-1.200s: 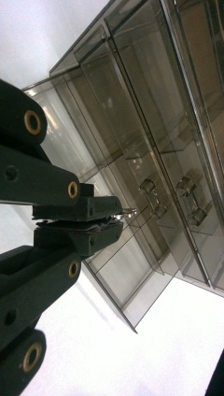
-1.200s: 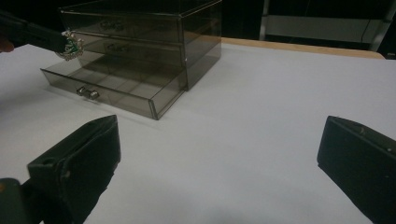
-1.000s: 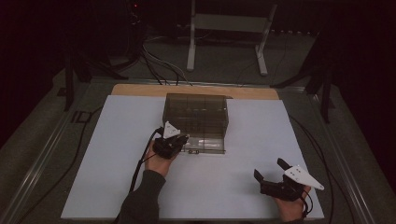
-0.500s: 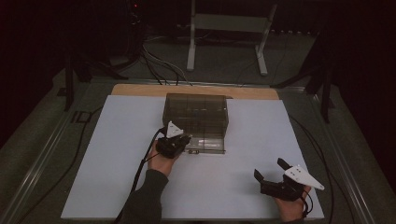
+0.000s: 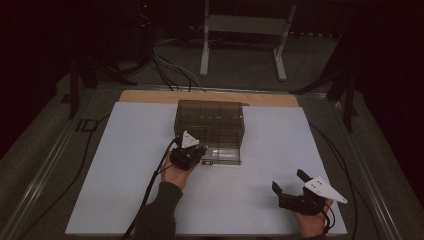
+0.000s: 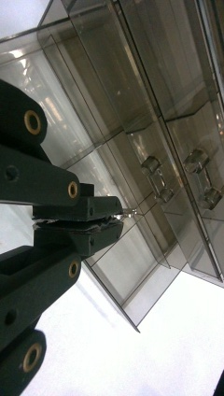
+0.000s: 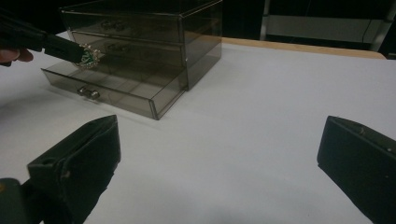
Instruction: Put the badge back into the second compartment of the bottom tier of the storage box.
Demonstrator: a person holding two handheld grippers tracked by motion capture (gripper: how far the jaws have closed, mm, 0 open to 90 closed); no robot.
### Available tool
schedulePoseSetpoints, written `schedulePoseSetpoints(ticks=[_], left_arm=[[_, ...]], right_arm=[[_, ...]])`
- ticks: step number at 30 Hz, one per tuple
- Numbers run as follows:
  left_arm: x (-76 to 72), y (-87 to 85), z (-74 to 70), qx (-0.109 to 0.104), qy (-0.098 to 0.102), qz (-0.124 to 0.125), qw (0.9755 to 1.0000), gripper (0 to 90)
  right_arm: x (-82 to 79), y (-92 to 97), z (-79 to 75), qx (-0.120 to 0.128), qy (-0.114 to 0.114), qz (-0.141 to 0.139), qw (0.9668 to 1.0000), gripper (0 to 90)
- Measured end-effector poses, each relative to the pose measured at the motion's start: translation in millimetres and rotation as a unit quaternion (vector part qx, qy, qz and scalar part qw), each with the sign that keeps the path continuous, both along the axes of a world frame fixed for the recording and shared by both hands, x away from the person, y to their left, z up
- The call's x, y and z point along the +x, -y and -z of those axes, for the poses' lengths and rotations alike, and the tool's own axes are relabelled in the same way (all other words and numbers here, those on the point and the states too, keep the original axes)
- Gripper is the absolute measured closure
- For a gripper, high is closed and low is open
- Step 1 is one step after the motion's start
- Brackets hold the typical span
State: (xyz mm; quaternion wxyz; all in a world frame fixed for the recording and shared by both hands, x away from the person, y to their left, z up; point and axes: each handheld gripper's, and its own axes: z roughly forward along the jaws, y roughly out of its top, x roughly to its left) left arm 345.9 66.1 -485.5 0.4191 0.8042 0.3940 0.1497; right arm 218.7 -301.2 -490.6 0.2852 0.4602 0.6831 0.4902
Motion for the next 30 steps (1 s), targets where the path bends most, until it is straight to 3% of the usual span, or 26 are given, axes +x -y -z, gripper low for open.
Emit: schedulePoseSetpoints(ticks=[30], left_arm=[[5.6,10.1,12.8,0.009,-0.017,0.0,0.9998,88.2]], right_arm=[[0.5,-0.2,0.2,0.0,-0.001,-0.001,1.0,0.0]])
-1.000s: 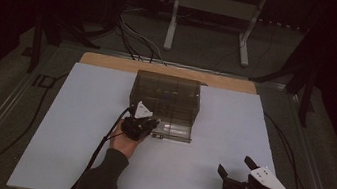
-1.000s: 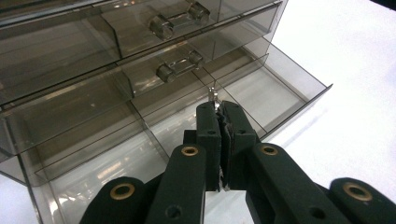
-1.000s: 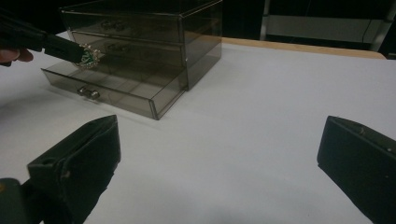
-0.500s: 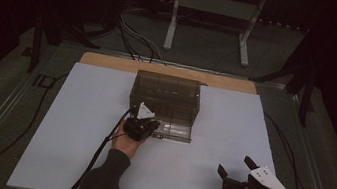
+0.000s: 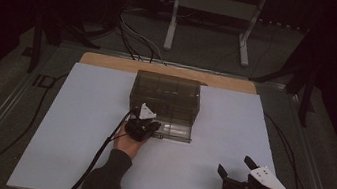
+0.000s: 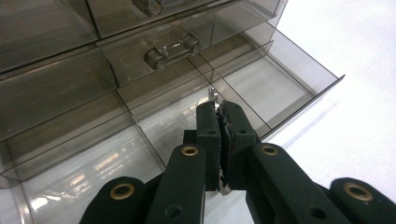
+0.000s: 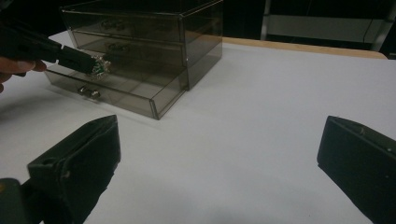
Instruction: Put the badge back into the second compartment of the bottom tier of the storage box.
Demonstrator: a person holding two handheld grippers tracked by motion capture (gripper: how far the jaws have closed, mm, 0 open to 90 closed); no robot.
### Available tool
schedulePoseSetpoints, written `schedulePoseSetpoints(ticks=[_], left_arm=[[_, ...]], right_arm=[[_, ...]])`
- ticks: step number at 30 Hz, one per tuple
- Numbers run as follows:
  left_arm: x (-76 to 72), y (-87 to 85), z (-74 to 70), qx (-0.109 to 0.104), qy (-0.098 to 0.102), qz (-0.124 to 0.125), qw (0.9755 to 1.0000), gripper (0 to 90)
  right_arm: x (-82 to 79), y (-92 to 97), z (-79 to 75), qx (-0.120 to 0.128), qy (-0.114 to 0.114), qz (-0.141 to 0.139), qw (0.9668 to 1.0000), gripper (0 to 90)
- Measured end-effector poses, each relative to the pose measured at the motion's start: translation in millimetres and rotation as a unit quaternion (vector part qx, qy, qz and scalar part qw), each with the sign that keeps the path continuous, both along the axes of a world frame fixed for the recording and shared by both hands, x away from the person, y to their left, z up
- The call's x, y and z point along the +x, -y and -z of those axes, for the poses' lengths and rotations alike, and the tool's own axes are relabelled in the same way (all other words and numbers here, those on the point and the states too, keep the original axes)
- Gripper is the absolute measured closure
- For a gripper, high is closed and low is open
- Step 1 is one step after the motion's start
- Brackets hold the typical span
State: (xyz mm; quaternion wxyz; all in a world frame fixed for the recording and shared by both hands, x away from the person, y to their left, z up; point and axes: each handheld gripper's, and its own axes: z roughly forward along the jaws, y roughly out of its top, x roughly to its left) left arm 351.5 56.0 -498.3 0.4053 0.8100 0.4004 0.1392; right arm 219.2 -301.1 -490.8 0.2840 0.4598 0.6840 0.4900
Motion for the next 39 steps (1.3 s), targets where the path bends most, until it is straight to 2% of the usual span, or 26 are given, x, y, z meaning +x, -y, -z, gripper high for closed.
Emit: schedulePoseSetpoints(ticks=[28,34,35,36,37,39], left_arm=[[4.8,13.4,8.6,0.005,-0.012,0.001,0.9999,88.1],[6.6,15.2,11.8,0.006,-0.02,-0.006,0.9998,87.5],[7.0,15.4,12.2,0.012,-0.02,-0.012,0.9997,87.1],[7.0,15.4,12.2,0.012,-0.02,-0.012,0.9997,84.5],[7.2,15.2,11.8,0.02,-0.014,-0.024,0.9994,78.5],[6.9,14.4,10.7,0.022,-0.01,-0.03,0.9992,69.1]], right_arm=[[0.6,-0.4,-0.1,-0.002,0.001,-0.003,1.0,0.0],[0.5,-0.1,-0.2,-0.002,0.001,-0.003,1.0,0.0],[0.5,0.1,-0.2,-0.001,0.001,-0.003,1.0,0.0],[0.5,0.1,-0.2,-0.001,0.001,-0.003,1.0,0.0],[0.6,0.2,-0.2,-0.001,0.001,-0.003,1.0,0.0],[0.5,0.1,-0.3,-0.001,0.001,-0.003,1.0,0.0]])
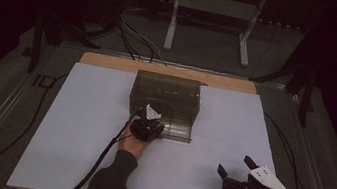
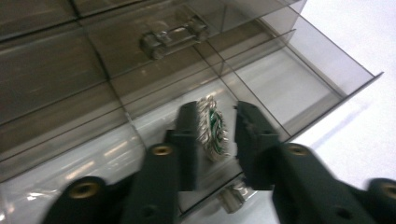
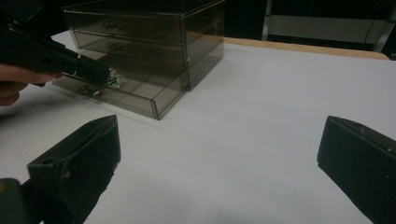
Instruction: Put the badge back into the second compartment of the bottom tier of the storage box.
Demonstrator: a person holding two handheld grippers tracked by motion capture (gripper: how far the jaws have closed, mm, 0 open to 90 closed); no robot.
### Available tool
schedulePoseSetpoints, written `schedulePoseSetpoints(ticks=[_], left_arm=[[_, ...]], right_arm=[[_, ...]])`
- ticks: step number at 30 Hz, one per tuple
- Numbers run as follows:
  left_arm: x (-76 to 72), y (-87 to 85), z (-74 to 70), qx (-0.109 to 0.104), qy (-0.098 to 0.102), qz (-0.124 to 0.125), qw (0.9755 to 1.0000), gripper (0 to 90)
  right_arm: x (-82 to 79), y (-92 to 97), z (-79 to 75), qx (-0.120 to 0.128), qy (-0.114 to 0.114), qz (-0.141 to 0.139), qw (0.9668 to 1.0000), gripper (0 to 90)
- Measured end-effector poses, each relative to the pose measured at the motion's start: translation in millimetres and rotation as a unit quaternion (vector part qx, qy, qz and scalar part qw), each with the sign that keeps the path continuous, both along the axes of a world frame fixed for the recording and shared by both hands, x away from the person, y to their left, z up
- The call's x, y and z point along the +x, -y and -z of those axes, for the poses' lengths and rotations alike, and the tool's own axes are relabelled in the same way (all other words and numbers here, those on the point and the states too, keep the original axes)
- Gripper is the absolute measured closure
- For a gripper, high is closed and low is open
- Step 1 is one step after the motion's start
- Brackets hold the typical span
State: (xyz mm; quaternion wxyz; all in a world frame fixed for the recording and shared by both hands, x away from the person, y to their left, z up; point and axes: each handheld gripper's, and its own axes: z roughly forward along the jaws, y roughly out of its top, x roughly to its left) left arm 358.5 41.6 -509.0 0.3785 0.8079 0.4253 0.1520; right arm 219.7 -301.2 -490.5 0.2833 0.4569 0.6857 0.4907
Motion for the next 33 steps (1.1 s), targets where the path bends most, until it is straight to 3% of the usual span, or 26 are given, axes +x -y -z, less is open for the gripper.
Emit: schedulePoseSetpoints(ticks=[10,12,15,20,24,33], left_arm=[[-4.9,-7.4,-13.9,-0.008,0.041,-0.035,0.9985,23.2],[-5.6,-11.2,-17.8,-0.012,0.046,-0.038,0.9981,17.8],[-6.4,-15.3,-21.8,-0.008,0.051,-0.048,0.9975,16.1],[-8.7,-29.1,-33.3,-0.022,0.063,-0.061,0.9959,11.9],[-10.1,-45.2,-41.0,-0.038,0.06,-0.062,0.9956,1.3],[-27.0,-85.0,-44.5,-0.056,0.077,-0.065,0.9933,0.4]], right_arm=[[-0.2,-0.4,0.0,0.0,0.0,-0.001,1.0,0.0],[0.0,-0.3,0.1,-0.001,0.0,-0.001,1.0,0.0],[-0.2,-0.4,0.1,-0.001,0.0,-0.001,1.0,0.0],[-0.3,-0.6,0.1,0.0,0.0,-0.001,1.0,0.0],[-0.2,-0.9,0.3,-0.001,0.0,-0.002,1.0,0.0],[-0.2,-1.3,0.8,-0.001,-0.001,-0.002,1.0,0.0]])
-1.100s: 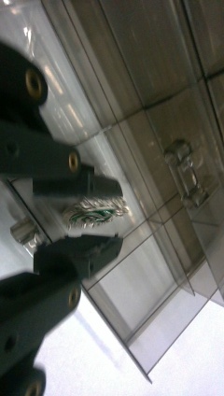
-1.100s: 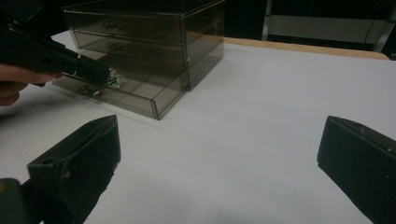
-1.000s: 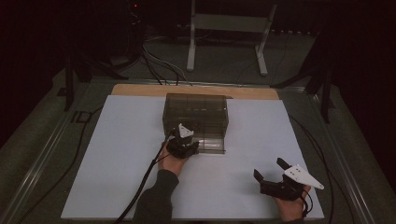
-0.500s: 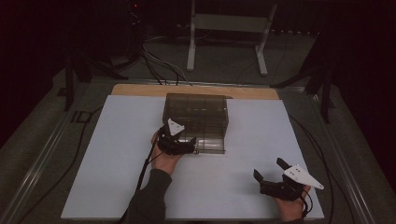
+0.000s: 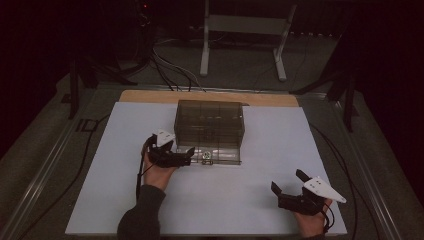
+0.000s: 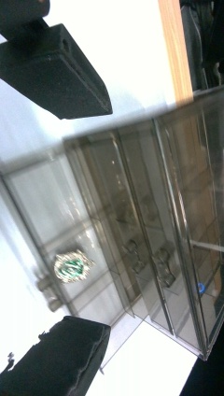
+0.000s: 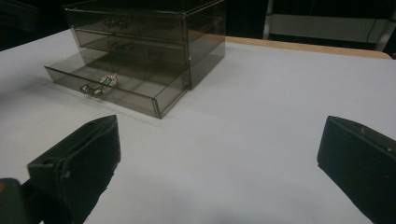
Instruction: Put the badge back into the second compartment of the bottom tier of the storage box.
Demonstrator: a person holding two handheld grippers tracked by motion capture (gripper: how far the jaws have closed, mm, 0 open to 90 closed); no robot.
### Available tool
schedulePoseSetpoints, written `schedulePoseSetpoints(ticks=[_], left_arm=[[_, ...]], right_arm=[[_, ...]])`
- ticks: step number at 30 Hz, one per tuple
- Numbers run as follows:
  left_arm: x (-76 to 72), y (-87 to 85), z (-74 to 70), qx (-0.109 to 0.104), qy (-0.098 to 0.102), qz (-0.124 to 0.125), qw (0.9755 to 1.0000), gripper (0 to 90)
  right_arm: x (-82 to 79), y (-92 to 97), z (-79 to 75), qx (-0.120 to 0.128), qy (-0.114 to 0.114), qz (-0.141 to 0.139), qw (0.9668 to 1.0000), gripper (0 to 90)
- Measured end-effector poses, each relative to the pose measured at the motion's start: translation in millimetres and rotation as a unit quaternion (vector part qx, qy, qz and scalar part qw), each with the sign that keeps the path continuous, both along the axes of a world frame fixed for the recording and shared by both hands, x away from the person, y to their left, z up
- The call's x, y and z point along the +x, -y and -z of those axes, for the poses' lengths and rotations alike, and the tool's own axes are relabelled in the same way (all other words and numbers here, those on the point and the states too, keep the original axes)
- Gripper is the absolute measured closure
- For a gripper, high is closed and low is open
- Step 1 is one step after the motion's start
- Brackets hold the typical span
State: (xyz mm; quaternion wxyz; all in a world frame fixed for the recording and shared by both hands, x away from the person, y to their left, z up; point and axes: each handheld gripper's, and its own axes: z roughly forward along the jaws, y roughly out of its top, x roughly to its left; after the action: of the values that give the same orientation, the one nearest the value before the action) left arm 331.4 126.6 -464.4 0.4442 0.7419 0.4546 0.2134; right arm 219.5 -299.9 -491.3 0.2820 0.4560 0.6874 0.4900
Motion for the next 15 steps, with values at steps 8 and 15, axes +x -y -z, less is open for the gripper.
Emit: schedulePoseSetpoints(ticks=[8,15], left_arm=[[-23.9,-46.7,3.6,-0.023,0.042,-0.015,0.9988,0.4],[-51.7,-81.0,10.6,-0.022,0.075,-0.004,0.9969,0.4]], right_arm=[[-0.2,-2.4,0.3,-0.002,0.0,-0.003,1.0,0.0],[0.6,-5.0,1.5,-0.004,-0.003,-0.008,1.0,0.0]])
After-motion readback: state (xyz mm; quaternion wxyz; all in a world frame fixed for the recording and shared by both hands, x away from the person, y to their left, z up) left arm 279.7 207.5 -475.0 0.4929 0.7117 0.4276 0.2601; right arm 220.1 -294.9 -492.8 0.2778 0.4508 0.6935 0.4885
